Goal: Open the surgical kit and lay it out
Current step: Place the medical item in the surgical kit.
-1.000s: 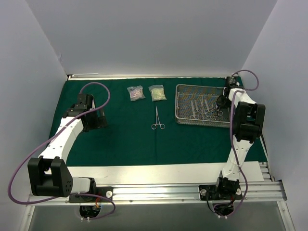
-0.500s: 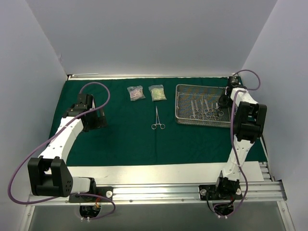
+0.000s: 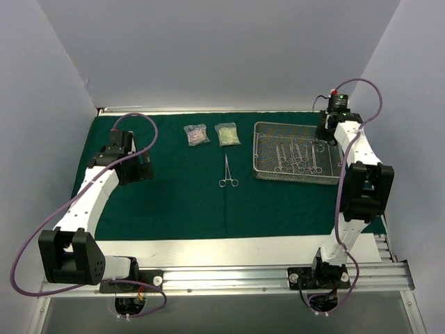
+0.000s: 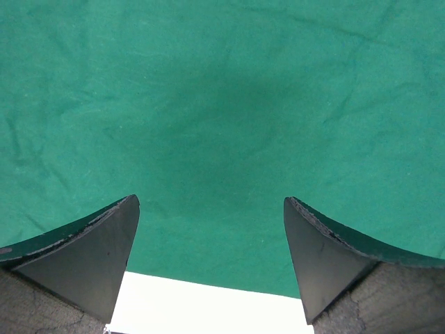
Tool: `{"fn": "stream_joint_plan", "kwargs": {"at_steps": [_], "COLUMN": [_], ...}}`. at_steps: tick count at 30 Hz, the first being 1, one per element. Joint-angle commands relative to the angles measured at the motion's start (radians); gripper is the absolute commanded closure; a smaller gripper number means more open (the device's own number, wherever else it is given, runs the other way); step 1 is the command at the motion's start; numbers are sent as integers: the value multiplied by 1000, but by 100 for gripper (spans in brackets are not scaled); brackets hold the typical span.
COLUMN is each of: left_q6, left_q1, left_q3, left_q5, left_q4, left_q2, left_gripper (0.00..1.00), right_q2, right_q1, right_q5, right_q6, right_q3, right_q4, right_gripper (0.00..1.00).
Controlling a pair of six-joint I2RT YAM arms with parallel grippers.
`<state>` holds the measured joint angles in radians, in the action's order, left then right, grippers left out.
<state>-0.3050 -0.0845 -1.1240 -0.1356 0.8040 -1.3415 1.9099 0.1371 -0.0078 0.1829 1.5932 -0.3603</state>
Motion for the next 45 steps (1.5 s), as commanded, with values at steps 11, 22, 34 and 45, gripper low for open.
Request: {"fn": "stream_joint_plan", "kwargs": {"at_steps": [11,22,34,45], "left_q6": [14,4,-3,-3], "left_q1": [-4,-4,-4,-3], "left_q3": [-80,-85,-71,-65], "left_q5": [-48,-56,-70,-70], "left_q4": [23,27,23,26], "left_q2": [-12,-7,18,25], "left_gripper": [6,6,6,6], "right_q2": [-103,119,270,317], "right_q1": [-540,-826,-895,-895], "right_q5": [35,100,141,152], "right_q6": [136,340,414,428], "right_q3": [14,120,195,186], "right_q4": [-22,-6,7,44], "right_gripper": [100,100,100,100]}}
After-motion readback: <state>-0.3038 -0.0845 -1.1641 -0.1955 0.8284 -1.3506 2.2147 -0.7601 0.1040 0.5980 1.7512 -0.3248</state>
